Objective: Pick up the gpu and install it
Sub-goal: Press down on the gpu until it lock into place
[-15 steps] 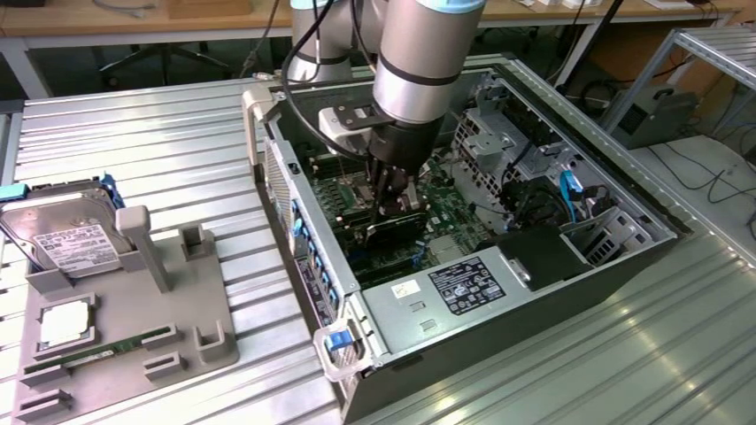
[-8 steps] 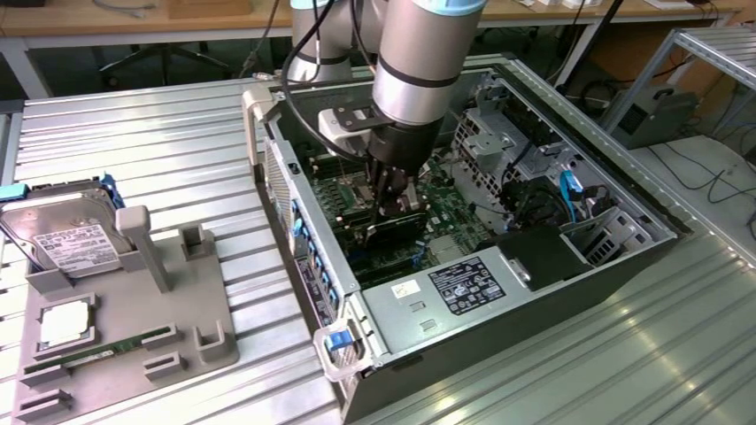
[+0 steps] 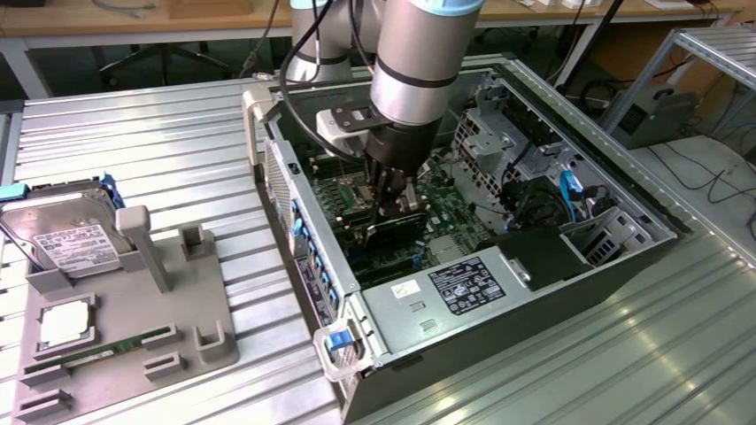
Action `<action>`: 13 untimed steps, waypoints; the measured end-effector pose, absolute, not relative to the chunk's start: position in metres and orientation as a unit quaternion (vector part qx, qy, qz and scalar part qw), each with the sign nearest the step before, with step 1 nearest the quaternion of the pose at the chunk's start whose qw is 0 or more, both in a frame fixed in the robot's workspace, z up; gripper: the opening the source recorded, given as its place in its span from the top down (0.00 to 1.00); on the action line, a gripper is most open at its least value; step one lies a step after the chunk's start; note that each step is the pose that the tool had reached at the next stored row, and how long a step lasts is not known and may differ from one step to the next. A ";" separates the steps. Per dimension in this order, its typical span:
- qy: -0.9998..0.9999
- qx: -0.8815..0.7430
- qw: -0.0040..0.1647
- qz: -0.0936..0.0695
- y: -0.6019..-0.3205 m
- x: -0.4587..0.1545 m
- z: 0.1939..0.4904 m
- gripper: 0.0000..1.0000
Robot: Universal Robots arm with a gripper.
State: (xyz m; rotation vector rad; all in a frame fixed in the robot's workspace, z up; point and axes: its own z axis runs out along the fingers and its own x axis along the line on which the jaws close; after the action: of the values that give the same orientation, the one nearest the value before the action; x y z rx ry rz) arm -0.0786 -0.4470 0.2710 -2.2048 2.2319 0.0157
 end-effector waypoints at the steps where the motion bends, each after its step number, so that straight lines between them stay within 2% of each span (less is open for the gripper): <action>1: 0.711 -0.703 0.002 0.005 -0.447 -0.079 0.271 0.89; 10: 0.711 -0.703 0.003 0.004 -0.447 -0.084 0.270 0.89; 12: 0.711 -0.703 0.002 0.004 -0.447 -0.078 0.289 0.89; 13: 0.711 -0.703 0.002 0.003 -0.447 -0.073 0.307 0.89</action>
State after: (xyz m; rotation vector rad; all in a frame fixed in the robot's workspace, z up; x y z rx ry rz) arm -0.0728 -0.4465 0.3073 -2.2045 2.2320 0.0110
